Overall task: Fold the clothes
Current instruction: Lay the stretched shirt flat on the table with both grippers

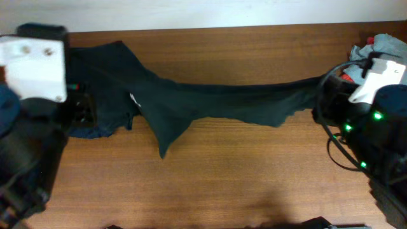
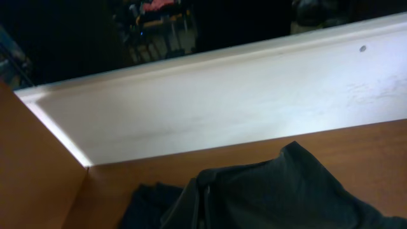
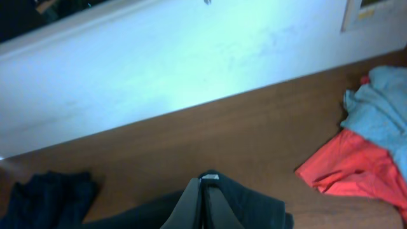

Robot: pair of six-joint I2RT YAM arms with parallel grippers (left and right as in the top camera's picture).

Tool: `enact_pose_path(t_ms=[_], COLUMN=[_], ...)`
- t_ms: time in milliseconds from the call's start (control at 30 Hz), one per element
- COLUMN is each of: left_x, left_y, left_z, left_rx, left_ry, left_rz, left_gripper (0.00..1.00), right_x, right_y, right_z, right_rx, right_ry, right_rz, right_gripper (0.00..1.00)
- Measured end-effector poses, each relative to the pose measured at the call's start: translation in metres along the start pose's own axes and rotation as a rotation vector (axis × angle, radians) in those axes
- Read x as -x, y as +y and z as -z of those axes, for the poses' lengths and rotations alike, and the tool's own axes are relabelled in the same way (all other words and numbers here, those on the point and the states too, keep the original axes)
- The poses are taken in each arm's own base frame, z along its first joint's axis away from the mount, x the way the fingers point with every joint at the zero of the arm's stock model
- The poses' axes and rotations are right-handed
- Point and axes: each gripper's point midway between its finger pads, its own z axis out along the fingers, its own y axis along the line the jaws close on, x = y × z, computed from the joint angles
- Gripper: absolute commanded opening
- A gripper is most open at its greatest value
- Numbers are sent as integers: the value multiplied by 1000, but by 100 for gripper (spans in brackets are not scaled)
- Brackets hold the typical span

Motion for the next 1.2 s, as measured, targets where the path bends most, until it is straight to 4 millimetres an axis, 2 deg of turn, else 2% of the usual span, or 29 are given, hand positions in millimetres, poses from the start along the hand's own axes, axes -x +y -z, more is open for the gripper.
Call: enact_pose_path(t_ms=[300,433,533,600,733,833,900,933,1033,1133,1200], left_x=[4,4,4,-1,-27,-69,-109,-123,-156,-190,-215], left_y=[6,5,-2,-14,-53,-87,-108,-115,-129,-141,-148], left_z=[21,24,10,-14,-90,-161,-210,-227,-268,-302,-327], left_rx=[-26,-36,-38,-41,-51,-62,-67,-68,-65,-66,-62], left_ry=[-44,-51,-27,21,186,352,472,508,575,636,672], left_rz=[-3,-10,-36,-68,-158,-234,-281,-295,-325,-357,-371], left_gripper=[2,3,3,2,2,2,3,3,3,3,3], right_x=[24,16,3,-7,-30,-49,-68,-72,-87,-103,-114], right_y=[-2,-6,-10,-11,-11,-10,-10,-10,-17,-35,-52], right_z=[46,50,41,26,-15,-57,-104,-111,-152,-190,-215], right_rx=[14,0,-30,-59,-119,-170,-221,-229,-277,-336,-378], right_ry=[-43,-9,58,120,263,370,455,469,518,567,597], right_rz=[26,34,51,67,103,131,157,161,166,155,140], right_gripper=[4,4,4,4,4,4,4,4,4,5,11])
